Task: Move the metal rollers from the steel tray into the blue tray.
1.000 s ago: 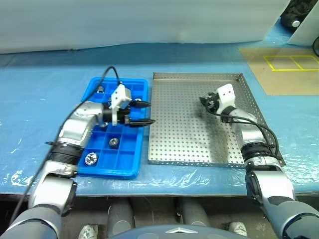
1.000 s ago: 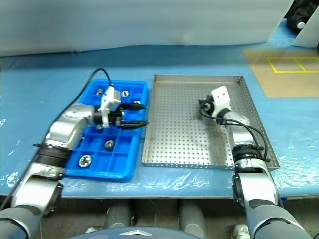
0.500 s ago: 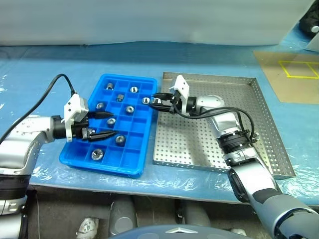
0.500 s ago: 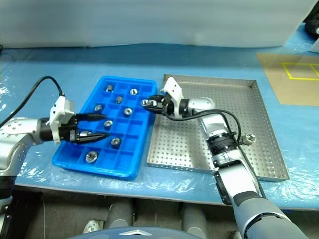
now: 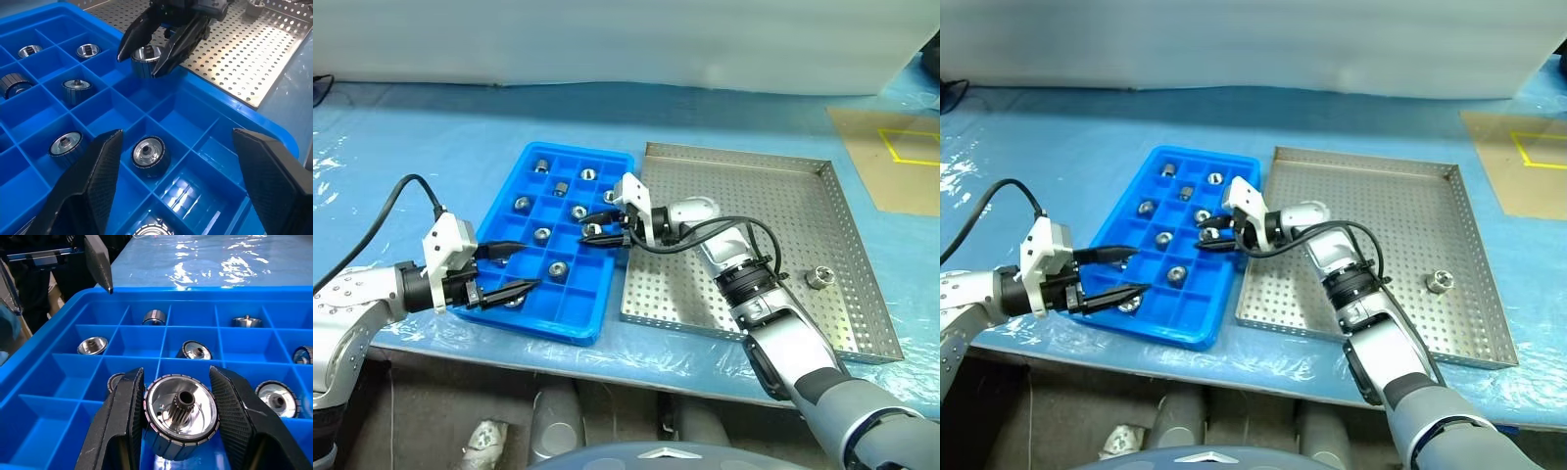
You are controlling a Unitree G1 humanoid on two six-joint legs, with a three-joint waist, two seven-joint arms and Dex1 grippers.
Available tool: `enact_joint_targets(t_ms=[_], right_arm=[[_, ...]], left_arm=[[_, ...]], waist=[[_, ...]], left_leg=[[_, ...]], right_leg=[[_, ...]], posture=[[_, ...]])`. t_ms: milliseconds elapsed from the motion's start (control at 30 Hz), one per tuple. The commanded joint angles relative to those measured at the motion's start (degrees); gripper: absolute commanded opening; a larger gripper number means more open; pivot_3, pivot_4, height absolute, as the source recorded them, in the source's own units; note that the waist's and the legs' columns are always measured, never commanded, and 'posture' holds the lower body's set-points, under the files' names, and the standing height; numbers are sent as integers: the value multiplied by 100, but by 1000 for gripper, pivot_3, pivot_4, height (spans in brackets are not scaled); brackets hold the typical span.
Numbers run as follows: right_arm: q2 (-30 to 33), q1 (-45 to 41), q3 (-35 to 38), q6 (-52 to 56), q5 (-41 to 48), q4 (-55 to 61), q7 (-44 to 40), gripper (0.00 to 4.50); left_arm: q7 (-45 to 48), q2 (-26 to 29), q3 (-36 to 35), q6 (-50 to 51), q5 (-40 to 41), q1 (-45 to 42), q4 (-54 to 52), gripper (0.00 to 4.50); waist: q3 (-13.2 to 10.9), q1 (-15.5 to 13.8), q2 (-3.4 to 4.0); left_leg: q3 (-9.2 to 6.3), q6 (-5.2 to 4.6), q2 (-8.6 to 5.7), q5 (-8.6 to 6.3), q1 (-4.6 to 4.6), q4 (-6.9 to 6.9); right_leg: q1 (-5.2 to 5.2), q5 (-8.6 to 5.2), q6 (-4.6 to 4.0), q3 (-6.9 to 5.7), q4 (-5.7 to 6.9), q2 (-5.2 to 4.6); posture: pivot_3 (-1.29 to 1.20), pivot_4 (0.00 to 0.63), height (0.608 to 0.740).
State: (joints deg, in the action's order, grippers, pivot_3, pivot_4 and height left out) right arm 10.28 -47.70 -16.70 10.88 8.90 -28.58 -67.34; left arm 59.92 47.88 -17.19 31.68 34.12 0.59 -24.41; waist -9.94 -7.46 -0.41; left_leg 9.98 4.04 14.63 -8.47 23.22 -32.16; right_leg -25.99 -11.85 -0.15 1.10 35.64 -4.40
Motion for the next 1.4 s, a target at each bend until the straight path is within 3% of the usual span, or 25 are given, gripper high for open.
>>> enact_joint_targets(t_ms=[33, 133, 333, 600, 800, 967, 1133, 1400], right_arm=[[-32, -9, 32, -182, -30, -82, 0, 2693], [-43, -55, 79, -226, -126, -180, 236, 3704], [180, -33, 423, -102, 10, 171, 556, 3704], [1059, 376, 1257, 305, 57, 1135, 1362, 3704], [2516, 1940, 2283, 1276, 325, 2770, 1580, 3704], [3150, 3141, 3252, 1771, 524, 3488, 1867, 3704], [3197, 3963, 3970, 1814, 560, 3466, 2351, 3704], [2886, 3956, 3942, 1607, 640, 2660, 2752, 3704]], left_arm=[[-28, 67, -33, -55, 92, -166, -72, 3741], [-2, 69, 76, -58, 80, -324, 5, 3741], [7, -129, 602, -179, -32, -1034, 366, 3741], [281, -942, 1688, -643, -429, -2483, 1519, 3741], [946, -1816, 2532, -1202, -776, -3542, 2694, 3741], [1334, -2385, 2875, -1612, -1008, -4019, 3441, 3741], [1603, -2828, 3039, -1917, -1162, -4283, 3970, 3741], [1695, -2928, 2955, -1977, -1255, -4244, 4062, 3741]], waist=[[0, 2, 0], [0, 4, 0], [0, -1, 0], [3, 66, -3], [5, 158, -3], [8, 520, 0], [7, 717, -1], [8, 866, 1]], left_leg=[[-1, 3, 2, 2, -1, 0], [-3, 8, 4, 5, -4, 0], [-3, 33, 3, 20, -3, -4], [-3, 38, -5, 24, -7, -19], [-5, 33, -21, 22, -4, -18], [6, 24, -27, 17, -33, -21], [15, -23, -29, -12, -101, -30], [19, -41, -40, -23, -109, -57]], right_leg=[[0, 0, 0, 0, 2, 2], [0, 0, -3, 0, 7, 5], [1, 1, -4, 0, 11, 9], [5, 6, -4, 10, 24, 13], [22, 14, 9, 49, 7, 14], [24, 19, 19, 57, 5, 20], [94, 17, 18, 63, -13, 16], [103, 17, 32, 76, -17, 9]], posture=[[255, 150, 740], [239, 150, 740], [144, 150, 740], [-51, 150, 740], [-230, 150, 740], [-341, 150, 740], [-396, 150, 740], [-381, 150, 740]])
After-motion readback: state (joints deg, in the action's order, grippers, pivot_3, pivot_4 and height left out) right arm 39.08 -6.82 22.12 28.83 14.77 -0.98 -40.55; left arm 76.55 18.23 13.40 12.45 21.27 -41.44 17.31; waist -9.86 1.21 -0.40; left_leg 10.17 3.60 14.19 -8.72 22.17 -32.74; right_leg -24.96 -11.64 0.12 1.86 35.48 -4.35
